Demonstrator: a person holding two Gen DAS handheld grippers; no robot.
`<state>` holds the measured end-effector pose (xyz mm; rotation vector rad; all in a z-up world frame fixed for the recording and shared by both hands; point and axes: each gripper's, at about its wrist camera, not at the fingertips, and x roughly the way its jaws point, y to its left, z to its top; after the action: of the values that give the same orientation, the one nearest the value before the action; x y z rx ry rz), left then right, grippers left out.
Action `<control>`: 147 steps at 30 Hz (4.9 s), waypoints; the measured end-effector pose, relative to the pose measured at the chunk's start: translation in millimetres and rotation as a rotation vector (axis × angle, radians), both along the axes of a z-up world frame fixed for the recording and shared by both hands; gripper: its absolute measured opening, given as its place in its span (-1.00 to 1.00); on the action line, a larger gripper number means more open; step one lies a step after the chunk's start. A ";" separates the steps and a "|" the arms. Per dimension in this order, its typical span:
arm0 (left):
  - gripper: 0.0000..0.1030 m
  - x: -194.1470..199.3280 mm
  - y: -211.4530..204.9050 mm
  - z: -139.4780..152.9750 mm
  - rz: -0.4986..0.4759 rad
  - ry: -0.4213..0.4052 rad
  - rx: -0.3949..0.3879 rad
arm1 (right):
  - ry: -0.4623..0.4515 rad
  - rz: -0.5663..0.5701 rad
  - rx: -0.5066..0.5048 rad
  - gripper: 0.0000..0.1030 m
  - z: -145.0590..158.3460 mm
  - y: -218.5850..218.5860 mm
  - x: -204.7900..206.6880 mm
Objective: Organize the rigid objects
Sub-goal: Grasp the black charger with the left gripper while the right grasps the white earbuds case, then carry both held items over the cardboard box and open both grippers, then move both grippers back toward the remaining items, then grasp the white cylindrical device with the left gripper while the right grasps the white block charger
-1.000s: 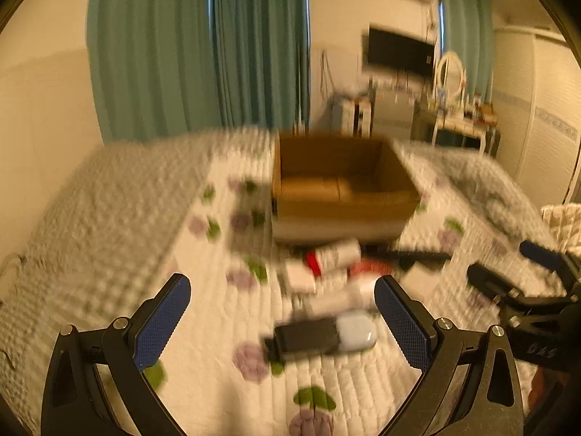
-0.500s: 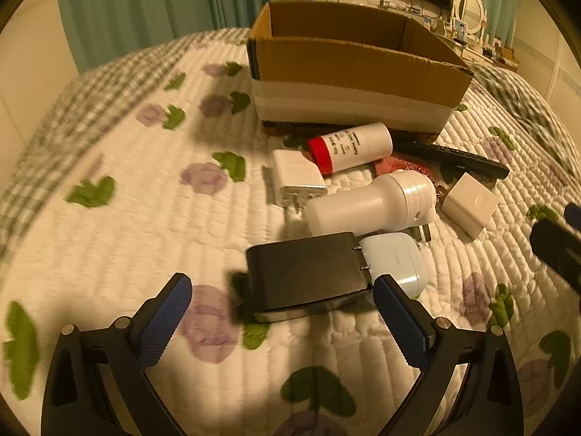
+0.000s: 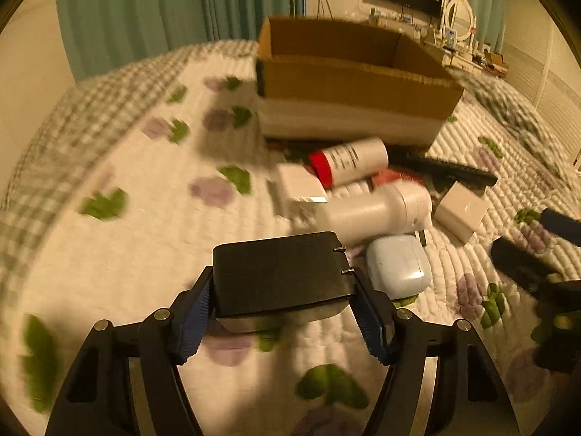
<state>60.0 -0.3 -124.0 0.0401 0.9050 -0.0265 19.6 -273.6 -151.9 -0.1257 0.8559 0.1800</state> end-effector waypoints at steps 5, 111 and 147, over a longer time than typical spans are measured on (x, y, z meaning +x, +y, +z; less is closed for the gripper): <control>0.39 -4.1 25.9 25.8 -0.002 -0.071 0.057 | 0.003 0.034 -0.032 1.00 -4.1 21.7 2.5; 0.99 108.3 -19.7 164.0 -0.093 -0.222 0.028 | -0.171 0.072 0.008 0.87 180.3 -33.0 117.0; 0.99 65.3 -71.8 -21.7 -0.262 0.076 0.079 | 0.313 0.193 -0.144 0.06 -56.7 -12.5 97.4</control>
<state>125.3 -72.1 -145.7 0.2325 0.9719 -0.2377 117.0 -286.1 -208.6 -0.3220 1.1692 0.3251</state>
